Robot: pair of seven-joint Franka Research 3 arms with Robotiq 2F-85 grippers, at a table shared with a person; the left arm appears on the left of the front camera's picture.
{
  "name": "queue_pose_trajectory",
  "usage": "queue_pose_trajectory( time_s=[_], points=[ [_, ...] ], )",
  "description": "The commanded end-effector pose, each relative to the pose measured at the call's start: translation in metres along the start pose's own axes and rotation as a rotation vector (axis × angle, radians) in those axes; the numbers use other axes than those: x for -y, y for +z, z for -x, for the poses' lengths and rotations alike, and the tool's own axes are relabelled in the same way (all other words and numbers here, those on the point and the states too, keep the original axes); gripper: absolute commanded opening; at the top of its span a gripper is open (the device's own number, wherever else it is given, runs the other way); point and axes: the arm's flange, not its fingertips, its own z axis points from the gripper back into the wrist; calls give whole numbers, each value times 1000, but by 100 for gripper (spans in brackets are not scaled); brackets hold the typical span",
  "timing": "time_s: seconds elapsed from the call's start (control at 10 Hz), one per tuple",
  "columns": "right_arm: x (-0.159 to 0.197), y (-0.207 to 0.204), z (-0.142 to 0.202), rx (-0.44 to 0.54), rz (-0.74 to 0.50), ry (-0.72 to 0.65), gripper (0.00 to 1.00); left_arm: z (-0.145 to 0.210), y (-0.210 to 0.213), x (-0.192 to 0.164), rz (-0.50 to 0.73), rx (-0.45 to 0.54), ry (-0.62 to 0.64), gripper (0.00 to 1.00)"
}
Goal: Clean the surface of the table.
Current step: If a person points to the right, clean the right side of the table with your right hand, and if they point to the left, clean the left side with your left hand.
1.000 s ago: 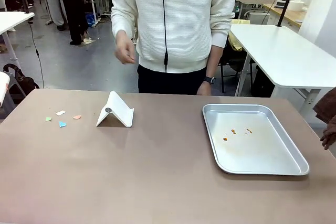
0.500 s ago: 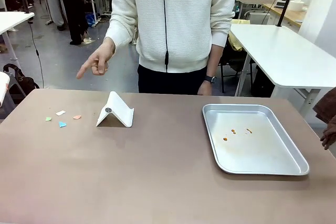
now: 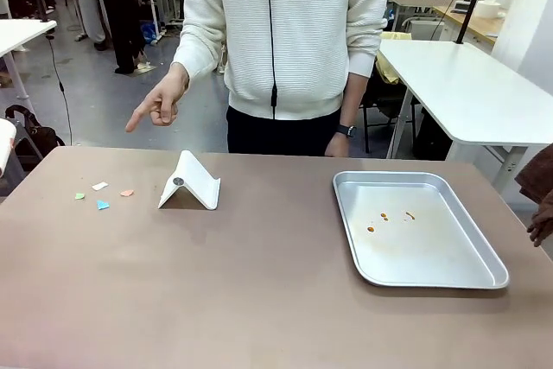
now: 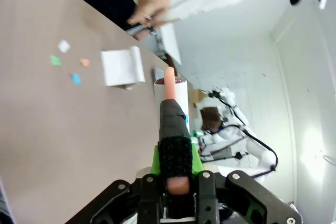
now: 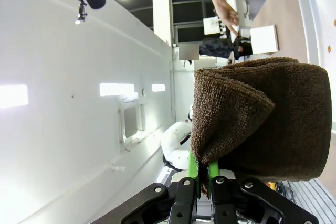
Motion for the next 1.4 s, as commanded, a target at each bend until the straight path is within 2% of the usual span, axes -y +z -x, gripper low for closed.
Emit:
queue_pose_trajectory(
  time_s=[0.0,0.2,0.5,0.7,1.0,1.3],
  points=[
    [-8,-1,3,-10,0,-20,0,-4,-15,3,-116,38,53,22],
    [-8,-1,3,-10,0,-20,0,-12,-36,-6,-258,16,91,22],
    [-8,-1,3,-10,0,-20,0,-29,-67,-30,-356,-26,161,22],
    [-8,-1,3,-10,0,-20,0,-43,-80,-49,-423,-10,209,22],
    [-8,-1,3,-10,0,-20,0,-45,-91,-57,-445,-8,237,22],
    [-8,-1,3,-10,0,-20,0,-47,-94,-63,-475,15,214,22]
  ],
)
